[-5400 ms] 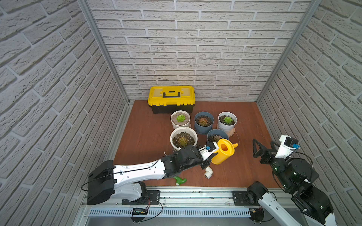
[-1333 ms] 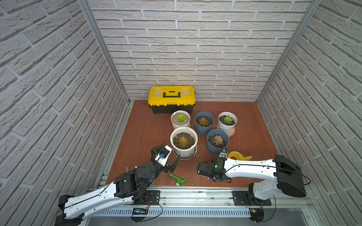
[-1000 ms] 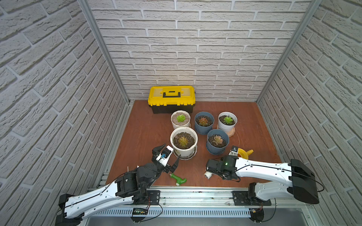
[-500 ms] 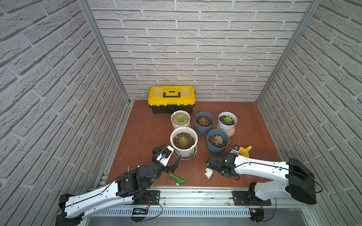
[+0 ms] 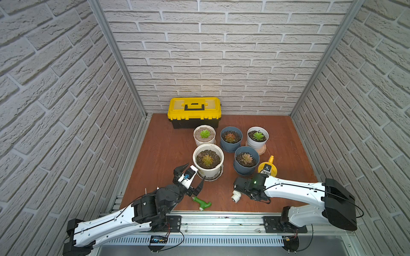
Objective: Water the succulent around the soil edge
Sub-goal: Pick up the watering can from the center of the board.
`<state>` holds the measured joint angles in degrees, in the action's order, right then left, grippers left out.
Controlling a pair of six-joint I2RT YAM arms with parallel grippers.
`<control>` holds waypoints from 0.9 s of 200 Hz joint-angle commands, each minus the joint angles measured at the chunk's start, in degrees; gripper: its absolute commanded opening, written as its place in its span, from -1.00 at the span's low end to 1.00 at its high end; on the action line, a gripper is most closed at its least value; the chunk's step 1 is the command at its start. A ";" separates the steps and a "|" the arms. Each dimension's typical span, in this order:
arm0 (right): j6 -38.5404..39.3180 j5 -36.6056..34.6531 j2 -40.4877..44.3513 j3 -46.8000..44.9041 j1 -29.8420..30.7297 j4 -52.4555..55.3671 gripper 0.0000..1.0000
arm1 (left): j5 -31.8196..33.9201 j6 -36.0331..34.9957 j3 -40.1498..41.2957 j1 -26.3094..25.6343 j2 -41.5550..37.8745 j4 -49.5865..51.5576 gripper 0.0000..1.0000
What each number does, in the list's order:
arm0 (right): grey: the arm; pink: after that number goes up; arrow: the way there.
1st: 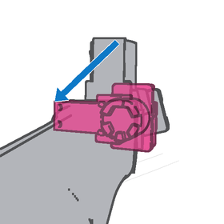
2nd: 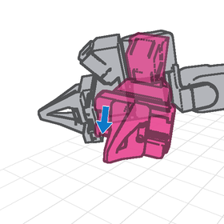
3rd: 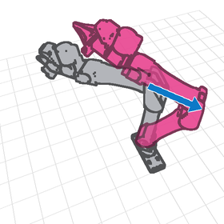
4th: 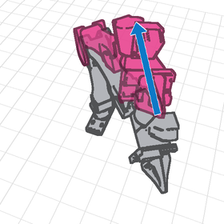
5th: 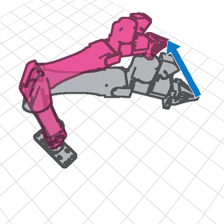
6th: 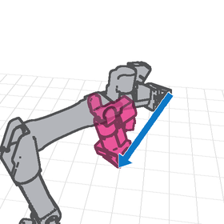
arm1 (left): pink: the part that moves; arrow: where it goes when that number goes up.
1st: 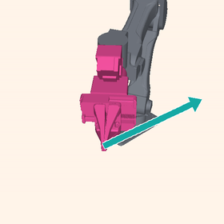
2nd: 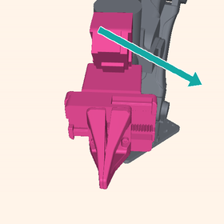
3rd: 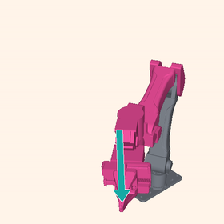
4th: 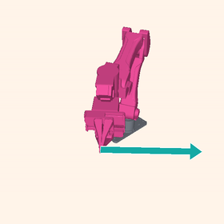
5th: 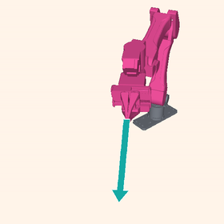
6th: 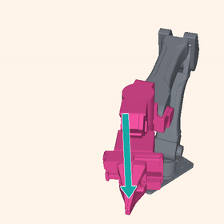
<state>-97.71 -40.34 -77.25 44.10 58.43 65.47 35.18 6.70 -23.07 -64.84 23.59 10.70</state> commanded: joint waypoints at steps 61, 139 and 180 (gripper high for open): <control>-19.67 -12.44 14.99 4.91 -0.34 16.98 -0.96 | -1.22 -0.85 0.75 -0.03 2.76 -4.65 0.96; 63.36 -11.87 34.28 14.26 -0.34 -7.01 -0.95 | -1.61 1.16 -1.15 2.75 3.30 -5.85 0.97; 86.89 3.34 35.95 15.32 -0.73 -17.98 -0.95 | 0.09 9.33 -5.36 7.30 4.73 -3.21 0.96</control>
<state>-32.12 -46.02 -41.87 57.87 58.06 58.43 34.28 10.28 -24.69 -60.16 27.68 8.21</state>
